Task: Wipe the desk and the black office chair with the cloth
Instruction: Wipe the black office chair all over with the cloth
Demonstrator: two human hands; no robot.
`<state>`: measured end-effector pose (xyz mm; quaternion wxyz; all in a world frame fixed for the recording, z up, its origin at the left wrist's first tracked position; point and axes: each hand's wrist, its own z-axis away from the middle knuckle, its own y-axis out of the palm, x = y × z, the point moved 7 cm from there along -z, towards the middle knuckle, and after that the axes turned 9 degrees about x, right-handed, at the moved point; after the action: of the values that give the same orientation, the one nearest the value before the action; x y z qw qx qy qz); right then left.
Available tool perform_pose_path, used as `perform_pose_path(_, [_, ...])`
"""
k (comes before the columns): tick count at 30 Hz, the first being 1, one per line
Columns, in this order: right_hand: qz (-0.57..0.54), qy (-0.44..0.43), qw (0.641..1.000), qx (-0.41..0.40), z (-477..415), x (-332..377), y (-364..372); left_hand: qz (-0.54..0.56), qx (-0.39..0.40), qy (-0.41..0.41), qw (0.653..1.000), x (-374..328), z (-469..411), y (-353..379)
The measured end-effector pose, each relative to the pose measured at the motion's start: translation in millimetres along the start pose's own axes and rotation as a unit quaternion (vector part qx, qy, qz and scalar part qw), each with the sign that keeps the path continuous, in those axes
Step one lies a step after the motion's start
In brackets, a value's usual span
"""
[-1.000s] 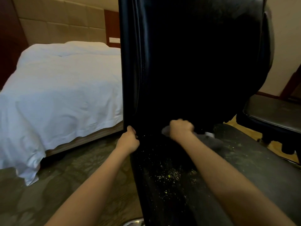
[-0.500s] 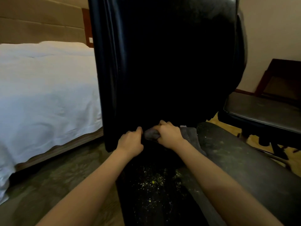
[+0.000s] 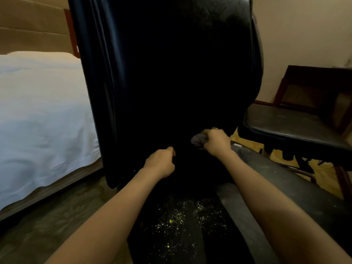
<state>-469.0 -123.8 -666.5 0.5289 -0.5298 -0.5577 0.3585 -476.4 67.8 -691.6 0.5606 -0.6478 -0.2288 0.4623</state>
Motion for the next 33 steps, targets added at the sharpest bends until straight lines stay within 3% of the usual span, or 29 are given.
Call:
perform_pose_path(3, [0.066,-0.089,0.993,0.046,18.2,30.7,32.8,-0.018,0.011,-0.018,1.0,-6.0,-11.4,11.0])
perform_pose_path(5, [0.1,-0.097,0.989,0.045,25.3,32.5,42.8,-0.024,0.012,-0.013,1.0,-7.4,-14.2,15.7])
perform_pose_path(10, [0.042,0.106,0.993,0.019,20.7,-30.7,19.8,0.029,0.006,-0.007,1.0,16.7,-0.8,7.5])
perform_pose_path(11, [0.025,0.116,0.993,0.024,22.0,-34.6,19.5,0.039,0.003,-0.013,0.999,24.9,4.2,3.8])
perform_pose_path(16, [0.049,-0.029,0.997,0.043,34.3,43.9,28.6,0.085,0.005,-0.05,0.995,60.7,33.5,-12.0])
perform_pose_path(19, [0.082,-0.129,0.986,0.064,48.8,117.6,43.4,0.026,-0.014,-0.135,0.99,87.4,54.1,-19.4])
perform_pose_path(21, [0.108,-0.163,0.978,0.07,55.7,147.7,49.0,-0.003,0.018,-0.2,0.98,113.9,62.9,-15.5])
perform_pose_path(25, [0.165,-0.15,0.973,0.066,57.9,165.0,49.2,0.029,0.087,-0.228,0.969,147.3,60.8,5.8])
perform_pose_path(33, [0.19,-0.099,0.972,0.101,54.7,217.6,67.6,0.22,0.071,-0.216,0.949,154.6,53.2,19.9])
